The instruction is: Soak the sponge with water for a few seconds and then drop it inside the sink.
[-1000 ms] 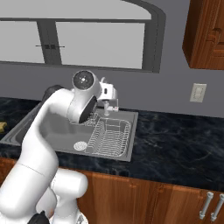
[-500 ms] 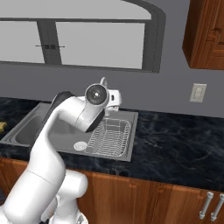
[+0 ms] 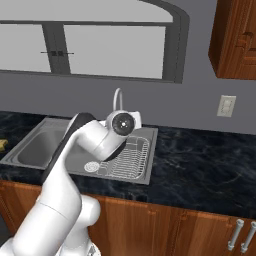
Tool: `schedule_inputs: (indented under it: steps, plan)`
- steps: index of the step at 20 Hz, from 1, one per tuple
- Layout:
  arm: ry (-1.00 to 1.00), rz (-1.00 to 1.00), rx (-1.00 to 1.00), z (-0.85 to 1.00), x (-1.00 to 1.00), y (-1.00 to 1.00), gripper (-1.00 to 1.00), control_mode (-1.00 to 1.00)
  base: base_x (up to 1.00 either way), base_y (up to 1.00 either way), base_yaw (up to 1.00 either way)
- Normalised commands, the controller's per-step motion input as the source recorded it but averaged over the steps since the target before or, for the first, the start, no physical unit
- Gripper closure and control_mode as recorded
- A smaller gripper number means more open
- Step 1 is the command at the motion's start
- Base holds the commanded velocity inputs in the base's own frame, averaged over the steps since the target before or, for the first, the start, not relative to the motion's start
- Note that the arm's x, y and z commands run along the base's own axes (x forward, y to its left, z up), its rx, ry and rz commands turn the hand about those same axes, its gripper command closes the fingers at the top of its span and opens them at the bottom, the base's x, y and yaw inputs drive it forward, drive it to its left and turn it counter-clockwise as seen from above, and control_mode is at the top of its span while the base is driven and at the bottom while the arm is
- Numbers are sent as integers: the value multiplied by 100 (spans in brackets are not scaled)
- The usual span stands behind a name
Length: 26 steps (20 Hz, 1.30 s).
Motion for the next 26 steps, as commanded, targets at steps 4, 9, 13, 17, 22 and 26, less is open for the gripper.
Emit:
schedule_inputs:
  steps: [4,9,13,17,22,26]
  plan:
    - [-10,3,0,-24,0,0,-100,-100,0,0,0]
    - [-2,0,0,-9,1,0,-100,-100,0,0,0]
    - [-9,0,0,-1,6,0,-100,-100,0,0,0]
    - [-11,0,1,-6,8,0,-100,-100,0,0,0]
    - [-4,0,5,-2,0,0,-100,-100,0,0,0]
    - [-16,4,5,-11,0,4,-100,-100,0,0,0]
